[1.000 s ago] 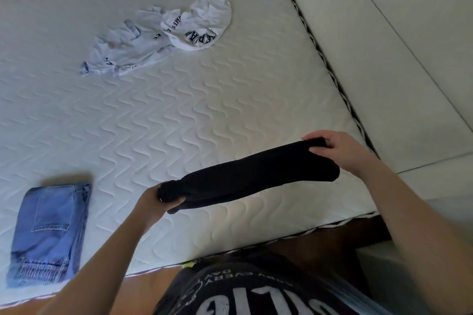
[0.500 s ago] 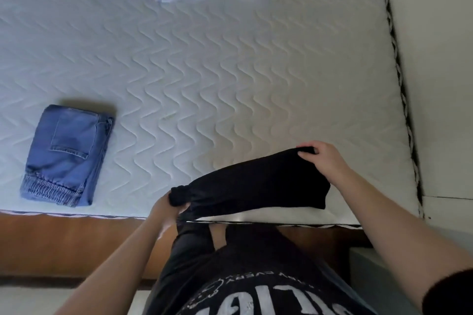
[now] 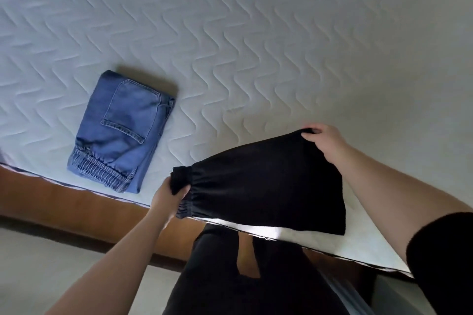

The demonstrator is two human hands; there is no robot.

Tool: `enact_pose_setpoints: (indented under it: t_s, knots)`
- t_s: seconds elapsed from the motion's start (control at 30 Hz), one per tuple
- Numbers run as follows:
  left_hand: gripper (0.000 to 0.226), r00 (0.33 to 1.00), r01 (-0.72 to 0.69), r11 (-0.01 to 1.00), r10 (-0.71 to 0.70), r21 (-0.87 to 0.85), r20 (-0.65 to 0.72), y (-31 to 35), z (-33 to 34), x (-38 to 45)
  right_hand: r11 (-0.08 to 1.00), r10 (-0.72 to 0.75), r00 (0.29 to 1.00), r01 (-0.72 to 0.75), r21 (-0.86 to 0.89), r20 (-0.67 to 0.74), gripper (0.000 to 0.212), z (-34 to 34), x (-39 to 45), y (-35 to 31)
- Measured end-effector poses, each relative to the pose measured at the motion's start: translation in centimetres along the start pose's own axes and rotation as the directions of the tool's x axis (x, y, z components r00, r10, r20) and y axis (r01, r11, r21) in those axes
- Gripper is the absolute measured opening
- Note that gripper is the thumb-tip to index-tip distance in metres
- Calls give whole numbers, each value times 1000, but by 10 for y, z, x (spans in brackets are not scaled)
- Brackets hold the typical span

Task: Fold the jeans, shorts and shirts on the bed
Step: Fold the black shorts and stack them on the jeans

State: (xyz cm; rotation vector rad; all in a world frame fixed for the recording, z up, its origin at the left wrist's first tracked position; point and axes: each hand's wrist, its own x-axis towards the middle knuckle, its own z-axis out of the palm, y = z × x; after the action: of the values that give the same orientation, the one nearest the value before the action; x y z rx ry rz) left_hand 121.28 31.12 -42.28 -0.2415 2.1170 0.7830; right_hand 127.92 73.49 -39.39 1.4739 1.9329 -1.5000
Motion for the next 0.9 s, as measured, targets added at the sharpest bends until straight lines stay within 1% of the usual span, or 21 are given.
enact_pose_setpoints:
  t_s: [0.13, 0.3, 0.43, 0.53, 0.6, 0.67, 0.77, 0.8, 0.9]
  knots:
    - [50, 1000, 6, 1000, -6, -4, 3, 4, -23, 47, 997, -44, 999, 43, -63, -3, 31, 35, 36, -23]
    - [50, 997, 2, 996, 5, 89, -73, 1, -42, 95, 971, -118, 993, 115, -209, 0, 32, 71, 70, -44]
    - [56, 990, 48, 981, -22, 188, -138, -2, -50, 112, 925, -146, 989, 143, -352, 20, 37, 90, 88, -55]
    - [61, 985, 12, 976, 26, 218, -170, -4, -49, 111, 903, -139, 987, 161, -397, 84, 52, 99, 92, -57]
    - [66, 980, -6, 968, 56, 253, -189, -4, -45, 103, 904, -106, 988, 141, -403, 108, 57, 102, 90, -54]
    - [69, 975, -20, 960, 80, 280, -207, -2, -38, 92, 905, -68, 991, 108, -410, 111, 58, 101, 85, -48]
    - [67, 965, -76, 941, 153, 330, -214, 7, -27, 75, 899, -35, 993, 79, -431, 110, 56, 93, 75, -33]
    - [66, 957, -92, 924, 185, 370, -224, 10, -23, 71, 896, -20, 994, 64, -439, 105, 57, 88, 71, -27]
    - [63, 920, -130, 834, 303, 536, -249, 25, -13, 66, 870, 22, 994, 32, -492, 103, 57, 73, 63, -4]
